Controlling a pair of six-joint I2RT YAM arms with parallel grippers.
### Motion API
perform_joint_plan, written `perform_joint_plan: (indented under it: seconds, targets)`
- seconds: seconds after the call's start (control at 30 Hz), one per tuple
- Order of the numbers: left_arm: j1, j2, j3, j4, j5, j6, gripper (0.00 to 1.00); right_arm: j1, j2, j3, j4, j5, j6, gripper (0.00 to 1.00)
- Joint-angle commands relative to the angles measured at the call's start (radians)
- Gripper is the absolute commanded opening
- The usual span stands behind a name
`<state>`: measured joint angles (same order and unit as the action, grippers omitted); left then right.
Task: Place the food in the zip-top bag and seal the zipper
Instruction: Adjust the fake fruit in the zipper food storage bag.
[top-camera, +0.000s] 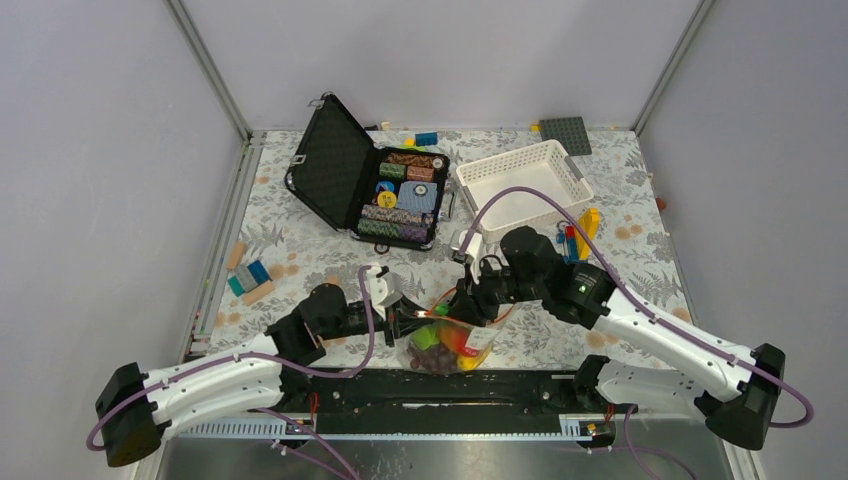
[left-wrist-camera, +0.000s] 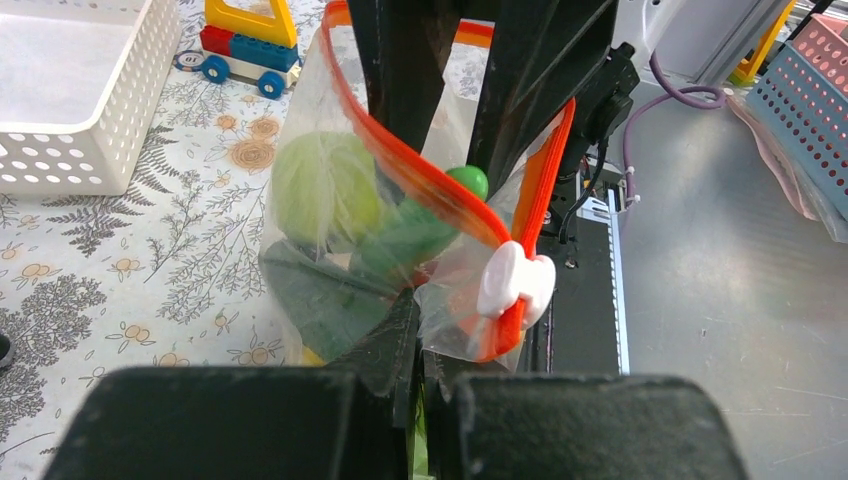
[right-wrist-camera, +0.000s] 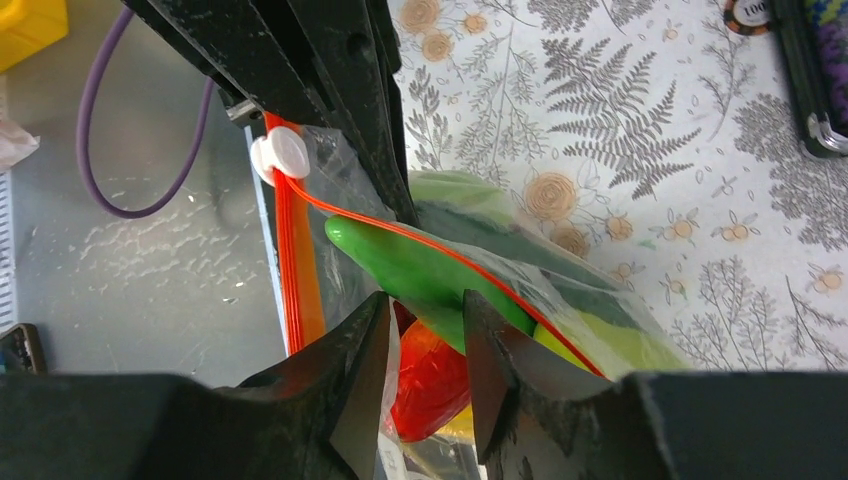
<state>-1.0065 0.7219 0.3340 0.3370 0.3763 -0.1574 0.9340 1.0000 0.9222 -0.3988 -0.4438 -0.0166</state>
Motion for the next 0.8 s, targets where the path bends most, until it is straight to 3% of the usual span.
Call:
perform_joint_plan:
  seconds: [0.0, 0.2, 0.43, 0.6, 0.77]
  targets:
    - [0.000, -0.023, 0.054, 0.085, 0.038, 0.012, 0.00, 0.002, 0.025, 0.009, 0.090, -0.083, 0.000, 0.40]
    - [0.000, -0.028, 0.054, 0.088, 0.040, 0.012, 0.00, 0.002, 0.073, 0.000, 0.101, -0.164, -0.030, 0.41]
    - [0.000, -0.051, 0.054, 0.070, 0.026, 0.010, 0.00, 0.004, 0.139, 0.021, 0.060, -0.129, -0.034, 0.37]
    - [0.000, -0.069, 0.055, 0.045, -0.025, -0.008, 0.00, 0.005, 0.141, 0.013, 0.061, -0.131, -0.050, 0.41]
    - [0.000, -0.088, 0.063, 0.006, -0.030, -0.019, 0.38, 0.005, 0.147, 0.020, 0.061, -0.131, -0.043, 0.35]
